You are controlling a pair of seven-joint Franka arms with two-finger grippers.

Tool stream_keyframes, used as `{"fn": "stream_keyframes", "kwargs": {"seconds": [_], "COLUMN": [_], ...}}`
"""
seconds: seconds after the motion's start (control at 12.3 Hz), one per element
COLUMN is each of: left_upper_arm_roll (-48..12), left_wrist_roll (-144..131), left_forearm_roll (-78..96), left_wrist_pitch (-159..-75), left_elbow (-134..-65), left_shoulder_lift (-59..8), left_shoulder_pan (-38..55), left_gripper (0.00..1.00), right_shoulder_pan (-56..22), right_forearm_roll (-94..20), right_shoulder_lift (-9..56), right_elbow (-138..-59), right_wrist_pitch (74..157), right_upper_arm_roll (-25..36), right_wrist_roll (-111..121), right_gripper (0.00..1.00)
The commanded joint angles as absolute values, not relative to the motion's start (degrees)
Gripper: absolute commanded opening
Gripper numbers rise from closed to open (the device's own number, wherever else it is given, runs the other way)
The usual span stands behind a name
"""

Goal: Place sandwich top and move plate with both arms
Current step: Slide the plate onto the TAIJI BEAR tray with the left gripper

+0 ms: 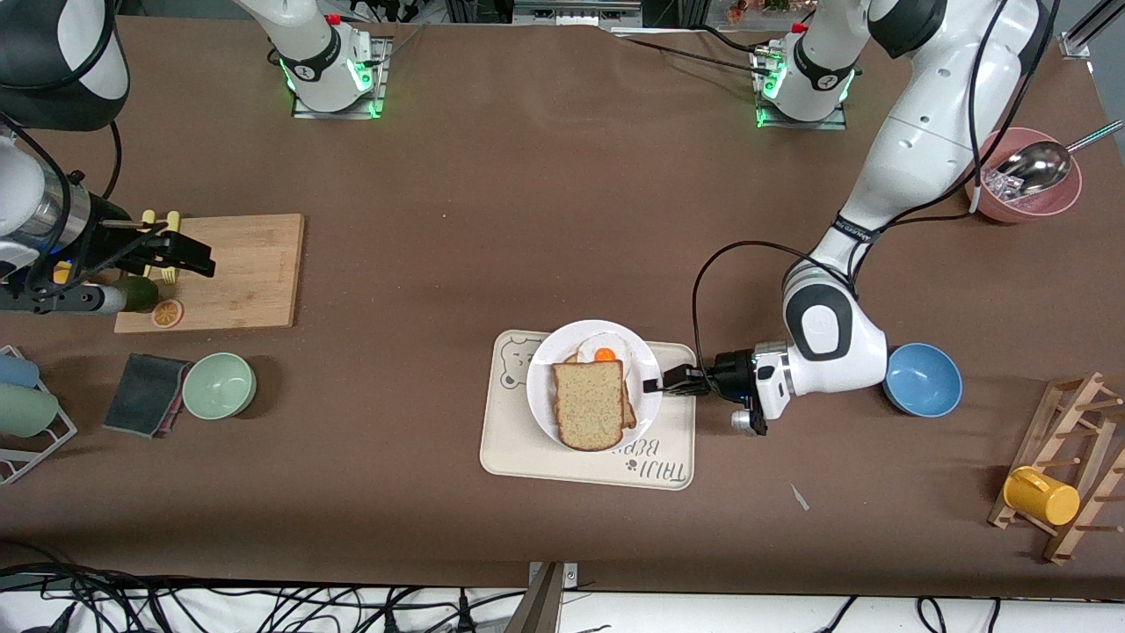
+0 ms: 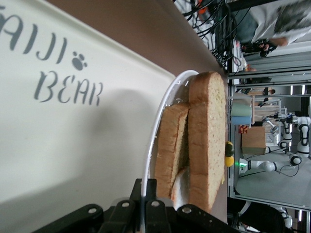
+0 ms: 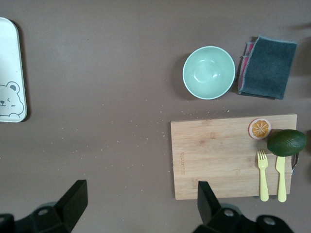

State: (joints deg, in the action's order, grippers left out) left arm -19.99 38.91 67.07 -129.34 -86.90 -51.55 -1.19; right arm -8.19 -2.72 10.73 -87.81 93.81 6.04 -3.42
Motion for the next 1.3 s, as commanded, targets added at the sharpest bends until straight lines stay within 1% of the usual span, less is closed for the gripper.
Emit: {"fn": "stream_keyframes", "kwargs": {"seconds": [0.0, 0.08, 0.41, 0.65, 0.73, 0.81, 0.98, 1.14, 1.22], "left_upper_arm_roll": [-19.7, -19.7, -18.1, -18.1, -18.1, -18.0, -18.1, -18.0, -17.8], "left_wrist_roll": [37.8, 37.9, 43.6, 44.6, 44.6, 45.3, 44.7, 42.6, 41.8], "left_forearm_roll": [63.7, 63.6, 63.8, 64.2, 64.2, 63.9, 64.6, 63.7, 63.6], "left_wrist_pitch": [-127.9, -127.9, -128.4, -128.4, -128.4, -128.3, -128.3, -127.2, -125.0], "left_elbow": [-83.1, -81.6, -80.9, -80.0, -80.0, -80.0, -80.0, -81.4, -81.9], "left_shoulder_lift": [-55.5, -56.6, -59.1, -59.8, -59.7, -59.3, -57.5, -54.4, -53.1], "left_shoulder_pan": [0.2, 1.4, 2.5, 2.5, 2.0, 1.6, 1.3, -0.3, -0.8], "left_gripper": [0.0, 0.0, 0.0, 0.0, 0.62, 1.0, 1.0, 1.0, 1.0], "right_shoulder_pan": [-8.3, -8.3, -8.3, -8.5, -8.5, -8.5, -8.4, -8.5, -8.5], "right_forearm_roll": [-2.8, -2.8, -2.8, -2.8, -2.8, -2.8, -2.8, -2.7, -2.6], "right_shoulder_lift": [9.7, 9.8, 9.8, 9.9, 9.9, 9.9, 9.8, 9.7, 9.8], "right_elbow": [-89.1, -89.1, -89.0, -88.9, -88.8, -88.8, -88.5, -88.4, -88.2], "right_wrist_pitch": [94.3, 94.4, 94.4, 94.4, 94.4, 94.3, 94.1, 94.0, 94.0], "right_upper_arm_roll": [6.2, 6.2, 6.2, 6.2, 6.2, 6.2, 6.2, 6.2, 6.2], "right_wrist_roll": [-2.5, -2.5, -2.4, -1.7, -1.7, -1.7, -1.5, -0.3, 1.1], "right_gripper": [1.0, 1.0, 1.0, 1.0, 1.0, 1.0, 1.0, 1.0, 1.0]}}
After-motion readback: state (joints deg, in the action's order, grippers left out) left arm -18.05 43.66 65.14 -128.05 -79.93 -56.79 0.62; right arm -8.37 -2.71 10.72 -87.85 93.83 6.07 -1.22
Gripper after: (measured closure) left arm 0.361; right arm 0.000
